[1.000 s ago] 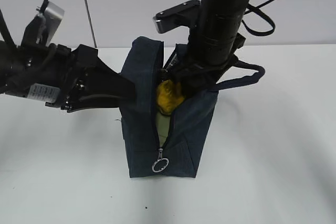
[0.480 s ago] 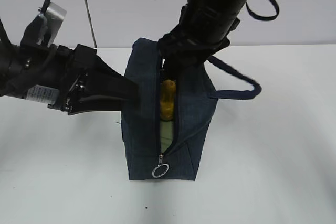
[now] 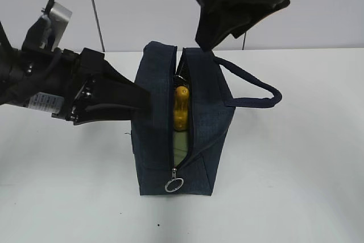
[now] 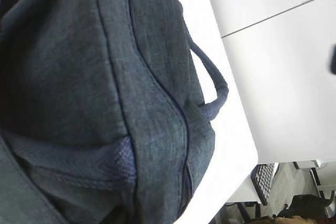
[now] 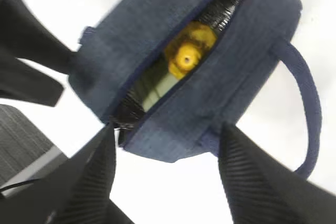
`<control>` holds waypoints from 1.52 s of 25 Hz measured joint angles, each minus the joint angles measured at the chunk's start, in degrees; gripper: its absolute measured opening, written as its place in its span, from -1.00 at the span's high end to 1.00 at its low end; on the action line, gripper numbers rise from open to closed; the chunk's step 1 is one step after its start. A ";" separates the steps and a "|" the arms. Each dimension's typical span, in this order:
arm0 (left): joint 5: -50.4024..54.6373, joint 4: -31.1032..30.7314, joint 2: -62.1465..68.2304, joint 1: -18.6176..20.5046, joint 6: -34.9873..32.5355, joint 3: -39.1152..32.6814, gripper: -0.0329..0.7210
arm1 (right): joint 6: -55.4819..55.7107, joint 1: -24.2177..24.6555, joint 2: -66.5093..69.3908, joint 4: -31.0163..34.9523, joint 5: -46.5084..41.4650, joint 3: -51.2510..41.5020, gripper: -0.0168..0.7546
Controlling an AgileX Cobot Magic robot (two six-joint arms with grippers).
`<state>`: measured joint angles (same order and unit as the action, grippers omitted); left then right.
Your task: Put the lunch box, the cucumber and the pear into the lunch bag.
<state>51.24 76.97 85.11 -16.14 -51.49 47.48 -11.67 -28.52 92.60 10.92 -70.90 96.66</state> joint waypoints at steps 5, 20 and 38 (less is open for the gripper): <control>-0.38 -0.99 0.00 0.00 -2.19 0.00 0.01 | -2.17 0.00 -6.11 4.95 -0.58 0.00 -0.28; -1.73 -9.69 0.00 -1.08 -4.36 0.15 0.01 | -12.14 0.00 -25.61 19.41 10.00 -28.99 -0.28; -14.45 -9.46 0.00 -7.08 -4.53 0.15 0.40 | -21.29 0.00 -28.87 26.35 23.27 -49.11 -0.28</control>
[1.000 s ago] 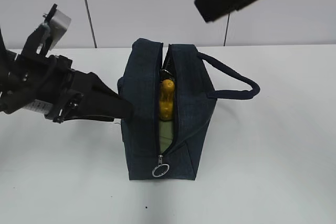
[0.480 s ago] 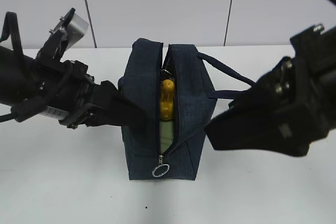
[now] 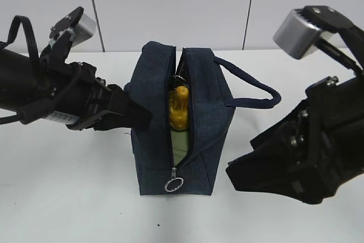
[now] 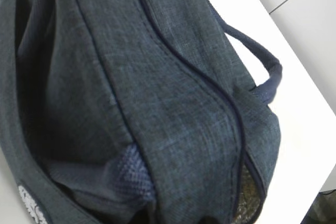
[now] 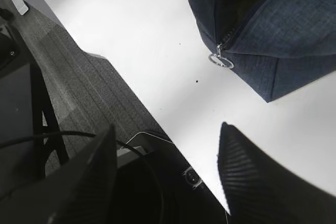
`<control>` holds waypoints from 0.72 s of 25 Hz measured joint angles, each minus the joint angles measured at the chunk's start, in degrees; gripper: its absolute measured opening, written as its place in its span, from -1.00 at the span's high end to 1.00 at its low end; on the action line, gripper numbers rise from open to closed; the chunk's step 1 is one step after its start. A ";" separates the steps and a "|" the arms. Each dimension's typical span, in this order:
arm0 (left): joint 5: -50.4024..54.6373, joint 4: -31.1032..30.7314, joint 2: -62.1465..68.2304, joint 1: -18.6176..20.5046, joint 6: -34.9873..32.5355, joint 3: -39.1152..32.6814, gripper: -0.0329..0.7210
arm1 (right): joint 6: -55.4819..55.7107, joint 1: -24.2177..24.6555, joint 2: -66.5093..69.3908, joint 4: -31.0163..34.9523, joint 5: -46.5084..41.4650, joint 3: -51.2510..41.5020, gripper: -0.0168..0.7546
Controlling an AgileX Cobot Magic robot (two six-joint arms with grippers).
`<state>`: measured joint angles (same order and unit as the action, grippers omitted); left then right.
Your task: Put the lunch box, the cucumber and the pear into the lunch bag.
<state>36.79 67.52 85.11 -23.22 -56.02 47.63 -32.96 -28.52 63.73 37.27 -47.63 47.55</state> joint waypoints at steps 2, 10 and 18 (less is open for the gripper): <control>0.00 0.34 0.00 -0.07 0.00 0.00 0.42 | -0.21 0.00 0.00 0.08 0.64 0.00 -0.28; -0.30 0.52 0.00 -0.24 0.00 0.00 0.91 | -2.49 0.00 0.00 0.22 -0.04 0.00 -0.28; -0.10 0.23 0.00 -0.24 0.00 0.00 0.95 | -12.89 0.00 0.00 4.99 0.81 -2.29 -0.28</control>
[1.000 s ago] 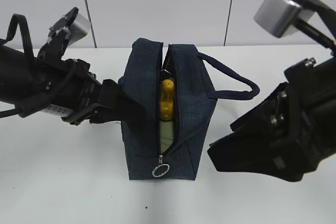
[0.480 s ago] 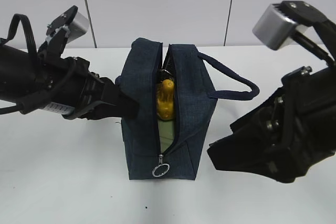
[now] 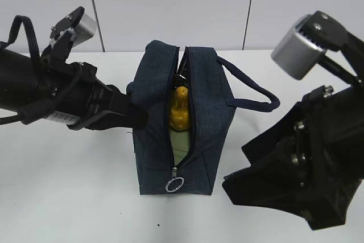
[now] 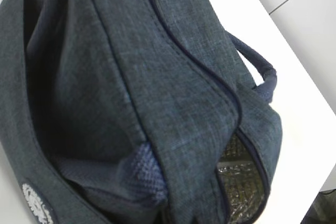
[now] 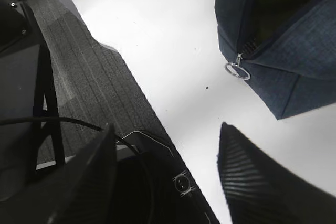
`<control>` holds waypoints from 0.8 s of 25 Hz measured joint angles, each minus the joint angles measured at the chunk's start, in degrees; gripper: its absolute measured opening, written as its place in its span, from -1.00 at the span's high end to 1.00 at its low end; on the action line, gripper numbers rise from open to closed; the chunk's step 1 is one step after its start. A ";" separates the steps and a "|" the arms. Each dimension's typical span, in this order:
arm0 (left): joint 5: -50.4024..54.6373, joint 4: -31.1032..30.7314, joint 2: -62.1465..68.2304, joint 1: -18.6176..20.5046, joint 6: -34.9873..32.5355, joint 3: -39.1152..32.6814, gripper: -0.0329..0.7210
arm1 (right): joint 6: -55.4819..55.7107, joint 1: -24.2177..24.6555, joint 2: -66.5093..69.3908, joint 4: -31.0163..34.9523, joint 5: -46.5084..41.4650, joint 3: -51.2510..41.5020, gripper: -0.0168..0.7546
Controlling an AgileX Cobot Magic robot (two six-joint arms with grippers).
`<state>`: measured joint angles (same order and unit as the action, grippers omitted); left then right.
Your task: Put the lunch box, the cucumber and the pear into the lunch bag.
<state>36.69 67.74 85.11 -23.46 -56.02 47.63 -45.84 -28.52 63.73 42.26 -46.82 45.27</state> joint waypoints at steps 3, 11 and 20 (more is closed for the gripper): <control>0.93 -0.05 0.00 0.00 0.00 0.00 0.95 | -3.90 0.00 0.00 3.78 4.28 -3.87 -0.28; 2.40 -0.21 0.00 0.00 0.00 0.00 0.95 | -7.23 0.00 0.00 9.78 11.79 -10.18 -0.28; 2.58 -0.21 0.00 0.00 0.00 0.00 0.95 | -7.64 0.00 0.00 10.43 14.81 -11.84 -0.28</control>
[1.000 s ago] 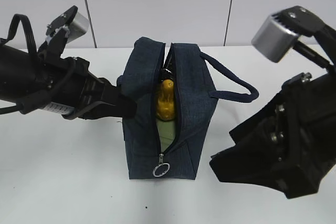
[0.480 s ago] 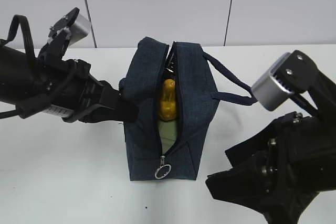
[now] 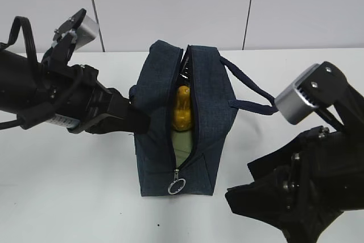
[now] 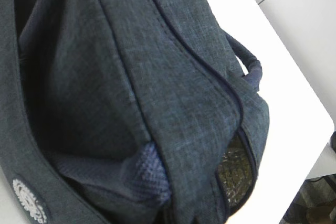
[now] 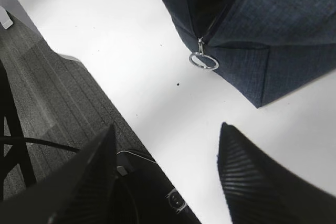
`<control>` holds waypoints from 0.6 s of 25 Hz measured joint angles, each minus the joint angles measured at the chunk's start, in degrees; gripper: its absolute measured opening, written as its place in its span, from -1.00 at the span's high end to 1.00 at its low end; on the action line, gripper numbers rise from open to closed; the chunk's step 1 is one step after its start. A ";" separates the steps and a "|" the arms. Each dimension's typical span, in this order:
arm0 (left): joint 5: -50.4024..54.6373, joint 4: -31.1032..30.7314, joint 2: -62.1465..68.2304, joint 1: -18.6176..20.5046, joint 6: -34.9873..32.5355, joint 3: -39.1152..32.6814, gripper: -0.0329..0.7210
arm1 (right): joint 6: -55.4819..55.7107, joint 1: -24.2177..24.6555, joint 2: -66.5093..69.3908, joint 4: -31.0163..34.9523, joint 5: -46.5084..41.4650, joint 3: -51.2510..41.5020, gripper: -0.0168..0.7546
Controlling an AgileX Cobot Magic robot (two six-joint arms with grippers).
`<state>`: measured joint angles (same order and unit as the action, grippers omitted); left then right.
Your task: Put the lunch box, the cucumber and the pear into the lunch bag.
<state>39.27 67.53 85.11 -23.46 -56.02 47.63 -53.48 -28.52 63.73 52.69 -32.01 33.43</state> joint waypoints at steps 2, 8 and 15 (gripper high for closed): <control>0.00 0.00 0.00 0.00 0.00 0.00 0.95 | 0.00 0.00 0.00 0.00 0.00 -0.13 -0.28; 0.00 0.00 0.00 0.00 0.00 0.00 0.95 | 0.00 0.00 0.00 1.51 0.00 -0.13 -0.28; 0.04 0.14 0.00 0.00 0.00 0.00 0.95 | 0.00 0.00 0.00 13.96 0.06 -0.13 -0.28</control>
<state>39.31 67.67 85.11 -23.46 -56.02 47.63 -53.48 -28.52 63.73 66.66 -31.95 33.29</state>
